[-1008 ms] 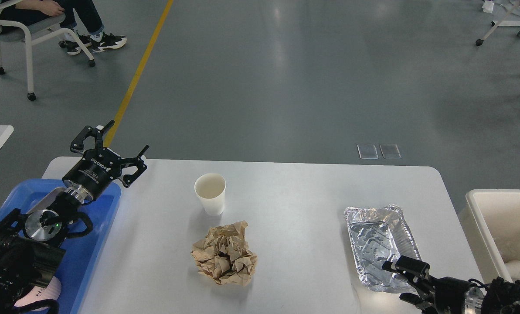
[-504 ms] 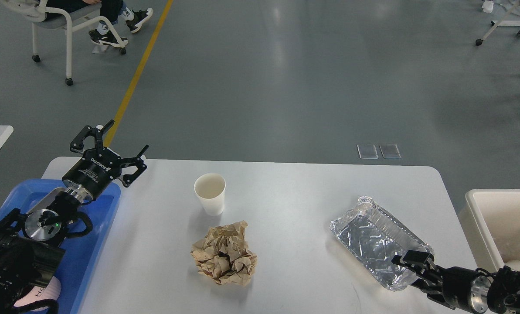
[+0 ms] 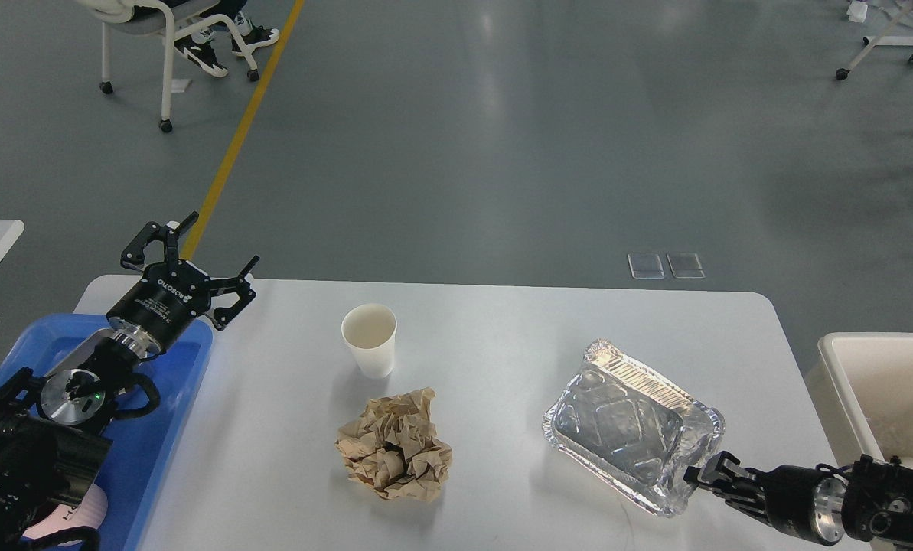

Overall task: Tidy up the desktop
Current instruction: 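Lift the foil tray and carry it toward the table center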

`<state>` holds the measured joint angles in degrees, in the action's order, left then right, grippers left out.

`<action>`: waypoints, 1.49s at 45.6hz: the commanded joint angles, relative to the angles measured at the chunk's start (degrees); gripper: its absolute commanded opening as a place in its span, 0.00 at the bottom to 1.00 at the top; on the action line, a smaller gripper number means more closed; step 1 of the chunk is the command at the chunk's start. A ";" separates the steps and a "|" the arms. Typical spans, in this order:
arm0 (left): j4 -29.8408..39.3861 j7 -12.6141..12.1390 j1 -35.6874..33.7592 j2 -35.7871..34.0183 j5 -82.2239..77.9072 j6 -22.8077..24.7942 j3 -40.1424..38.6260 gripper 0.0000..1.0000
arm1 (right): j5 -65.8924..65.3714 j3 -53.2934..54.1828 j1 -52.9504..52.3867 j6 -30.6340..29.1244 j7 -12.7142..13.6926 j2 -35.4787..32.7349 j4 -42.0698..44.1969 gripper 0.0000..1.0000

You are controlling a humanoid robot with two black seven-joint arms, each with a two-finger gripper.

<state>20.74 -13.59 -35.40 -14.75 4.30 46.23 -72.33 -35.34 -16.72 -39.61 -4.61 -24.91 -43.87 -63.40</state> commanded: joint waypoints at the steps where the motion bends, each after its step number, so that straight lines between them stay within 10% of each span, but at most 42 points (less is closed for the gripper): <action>1: 0.00 -0.03 0.07 -0.54 0.01 0.00 0.00 0.97 | 0.63 0.02 -0.11 -2.15 0.03 0.01 0.03 0.00; 35: 0.00 0.05 -0.81 -1.68 -1.66 0.18 0.00 0.97 | -14.31 0.11 -22.25 -12.70 -2.25 -6.58 -0.85 0.00; 68: 0.00 0.58 -0.99 -3.53 -10.10 -2.11 0.09 0.97 | -25.83 -1.04 -33.86 -23.24 -1.55 11.17 -3.57 0.00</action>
<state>20.74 -13.13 -36.19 -18.20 -4.61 44.72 -72.24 -61.41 -17.68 -72.01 -25.96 -26.54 -35.06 -67.18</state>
